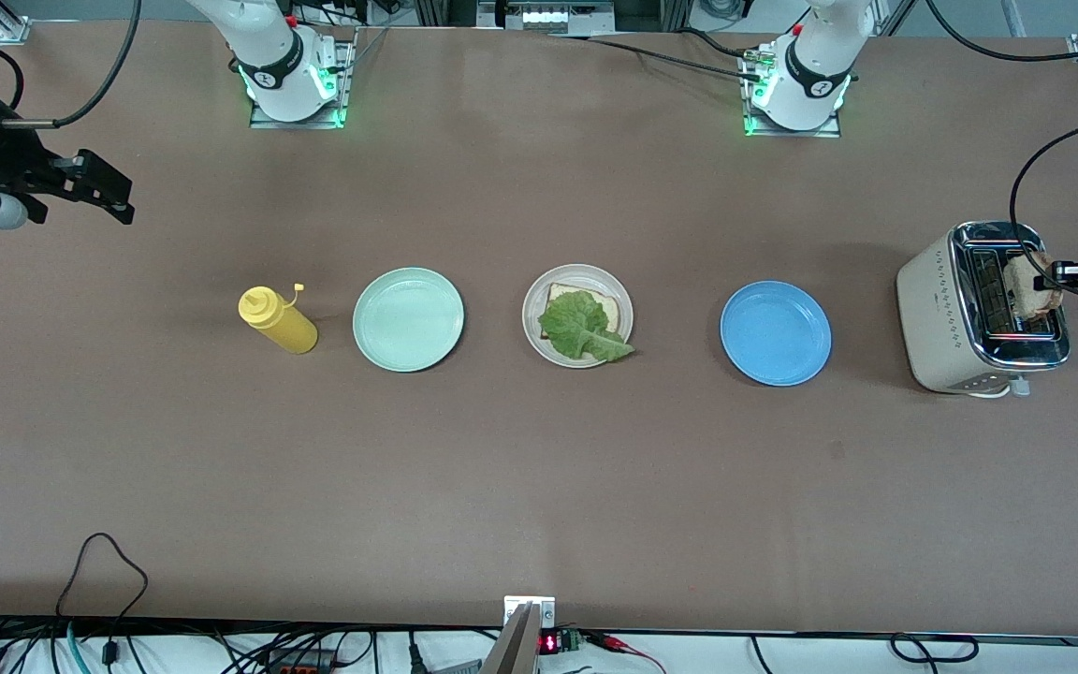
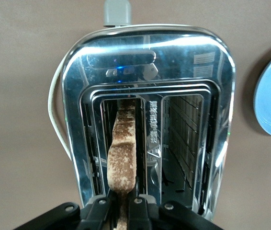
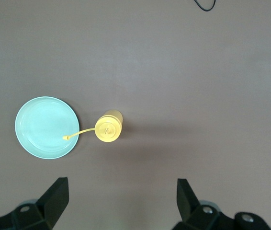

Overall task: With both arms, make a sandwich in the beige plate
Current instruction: 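Grasp the toasted bread slice with the left gripper and lift it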

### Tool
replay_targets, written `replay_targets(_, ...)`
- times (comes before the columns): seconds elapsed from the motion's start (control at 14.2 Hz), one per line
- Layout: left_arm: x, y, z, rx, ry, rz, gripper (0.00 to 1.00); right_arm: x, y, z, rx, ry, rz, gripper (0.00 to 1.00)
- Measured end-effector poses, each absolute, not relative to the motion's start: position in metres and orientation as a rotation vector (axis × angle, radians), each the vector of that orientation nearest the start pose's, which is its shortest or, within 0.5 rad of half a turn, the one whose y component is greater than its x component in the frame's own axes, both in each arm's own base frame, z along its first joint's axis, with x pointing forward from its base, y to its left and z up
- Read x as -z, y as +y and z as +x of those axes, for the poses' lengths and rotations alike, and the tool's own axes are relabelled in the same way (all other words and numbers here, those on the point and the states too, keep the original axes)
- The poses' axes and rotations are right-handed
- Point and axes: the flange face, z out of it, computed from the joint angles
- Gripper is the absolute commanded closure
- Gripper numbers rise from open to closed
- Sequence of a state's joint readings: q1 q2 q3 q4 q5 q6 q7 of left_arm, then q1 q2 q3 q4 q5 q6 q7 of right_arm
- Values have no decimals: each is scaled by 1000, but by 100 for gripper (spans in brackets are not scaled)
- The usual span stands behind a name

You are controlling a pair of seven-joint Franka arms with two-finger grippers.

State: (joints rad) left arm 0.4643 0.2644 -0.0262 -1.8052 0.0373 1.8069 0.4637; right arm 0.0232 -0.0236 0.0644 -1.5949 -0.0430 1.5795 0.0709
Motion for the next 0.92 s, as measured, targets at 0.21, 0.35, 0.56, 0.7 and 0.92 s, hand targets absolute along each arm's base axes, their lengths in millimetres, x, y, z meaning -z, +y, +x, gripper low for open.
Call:
replay_targets(0.21,-409,247,533,-425,81,-3202,96,-627,44,546,18,-27,-3184,0)
replay_targets(0.35,-436,241,531,-459,93,-3205,100,-627,46,546,15,-26,-3159,0)
replay_targets(0.56,-492,226,535,-506,132,-3209,100,-626,48,546,10,-26,-3140,0)
replay_targets(0.7,-527,206,539,-517,177,-3197,100,-625,50,546,8,-29,-3138,0)
replay_targets(0.92,-547,173,546,-543,187,-3166,100,-625,52,546,8,-35,-3138,0)
